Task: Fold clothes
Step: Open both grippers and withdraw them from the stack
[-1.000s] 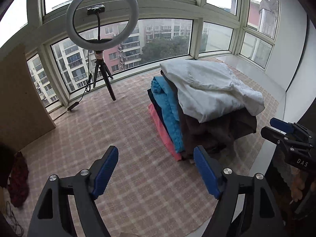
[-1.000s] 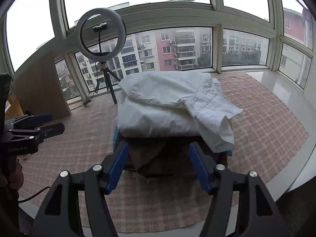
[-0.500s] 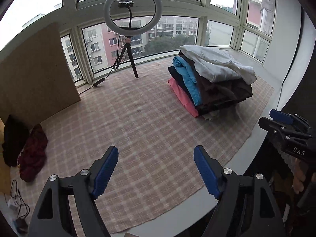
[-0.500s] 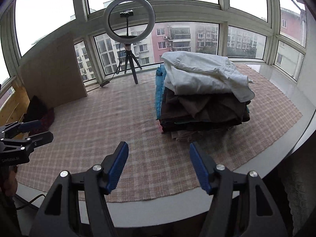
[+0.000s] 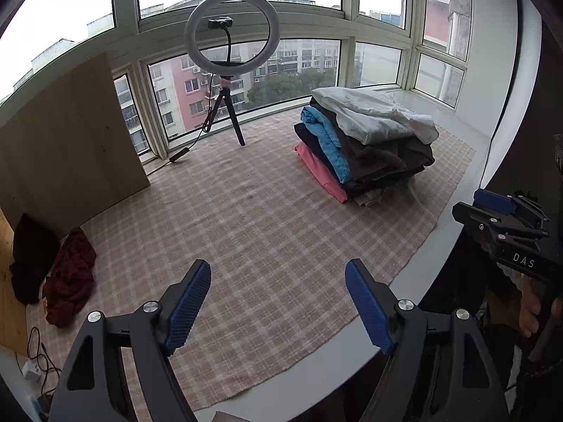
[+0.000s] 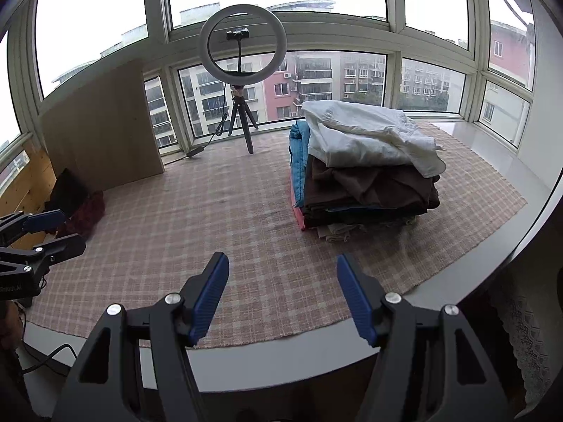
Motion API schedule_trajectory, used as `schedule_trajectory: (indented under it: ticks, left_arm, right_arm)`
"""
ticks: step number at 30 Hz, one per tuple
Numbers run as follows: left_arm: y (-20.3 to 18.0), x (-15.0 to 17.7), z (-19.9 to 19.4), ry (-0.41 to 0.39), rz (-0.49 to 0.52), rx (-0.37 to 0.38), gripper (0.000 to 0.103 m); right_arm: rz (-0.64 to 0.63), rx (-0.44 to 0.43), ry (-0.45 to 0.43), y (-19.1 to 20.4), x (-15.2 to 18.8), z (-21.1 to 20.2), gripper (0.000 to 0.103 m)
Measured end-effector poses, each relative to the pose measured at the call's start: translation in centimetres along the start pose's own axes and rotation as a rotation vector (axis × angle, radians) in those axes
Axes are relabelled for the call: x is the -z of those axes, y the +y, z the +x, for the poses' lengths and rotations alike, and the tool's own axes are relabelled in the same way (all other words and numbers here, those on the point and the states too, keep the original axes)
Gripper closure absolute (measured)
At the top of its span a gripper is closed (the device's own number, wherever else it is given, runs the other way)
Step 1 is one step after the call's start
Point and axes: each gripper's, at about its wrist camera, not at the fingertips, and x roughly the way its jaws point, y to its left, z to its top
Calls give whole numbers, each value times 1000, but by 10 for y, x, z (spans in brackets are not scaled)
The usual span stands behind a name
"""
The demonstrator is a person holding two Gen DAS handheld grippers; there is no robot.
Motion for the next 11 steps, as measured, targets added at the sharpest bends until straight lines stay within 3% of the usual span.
schedule_trajectory:
  ticks: [11]
  left_arm:
    - [-1, 3, -10, -42, 22, 2, 26]
  right_arm:
    - [6, 20, 5, 3, 2, -3, 40]
